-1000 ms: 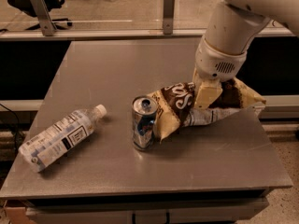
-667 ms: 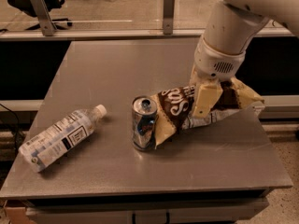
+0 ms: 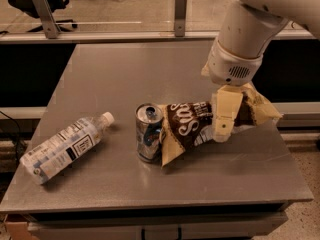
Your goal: Move brown chip bag near redbull can
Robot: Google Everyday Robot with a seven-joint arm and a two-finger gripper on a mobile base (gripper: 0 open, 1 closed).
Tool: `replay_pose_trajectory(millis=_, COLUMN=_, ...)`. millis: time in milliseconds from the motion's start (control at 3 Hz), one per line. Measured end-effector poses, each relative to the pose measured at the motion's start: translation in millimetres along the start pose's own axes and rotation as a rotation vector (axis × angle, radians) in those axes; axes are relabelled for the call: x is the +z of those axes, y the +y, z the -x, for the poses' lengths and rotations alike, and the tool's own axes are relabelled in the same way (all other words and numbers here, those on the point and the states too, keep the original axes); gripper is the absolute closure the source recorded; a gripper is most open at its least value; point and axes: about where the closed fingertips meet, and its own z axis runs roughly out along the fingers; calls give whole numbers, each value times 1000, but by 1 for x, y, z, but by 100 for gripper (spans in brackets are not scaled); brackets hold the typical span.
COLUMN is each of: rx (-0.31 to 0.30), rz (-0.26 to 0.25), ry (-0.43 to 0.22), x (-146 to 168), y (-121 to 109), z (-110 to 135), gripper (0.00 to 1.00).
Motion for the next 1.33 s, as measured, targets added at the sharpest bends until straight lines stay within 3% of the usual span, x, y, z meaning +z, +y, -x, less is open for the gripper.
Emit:
replay_pose_trajectory(millis=333, rx=1, rz=-17, ry=2, x=-5, y=0, z=0, gripper=0)
replay_pose_trajectory(millis=667, rx=35, rz=-89, ry=28, x=-39, y=-1, z=-16, gripper=0)
replay_pose_trajectory(millis=1000, rx=97, rz=-186, ry=26, x=-84, y=1, z=-49, gripper=0)
replay_pose_trajectory(millis=1333, rx=97, rz=-186, ry=26, x=-84, y=1, z=-49, gripper=0)
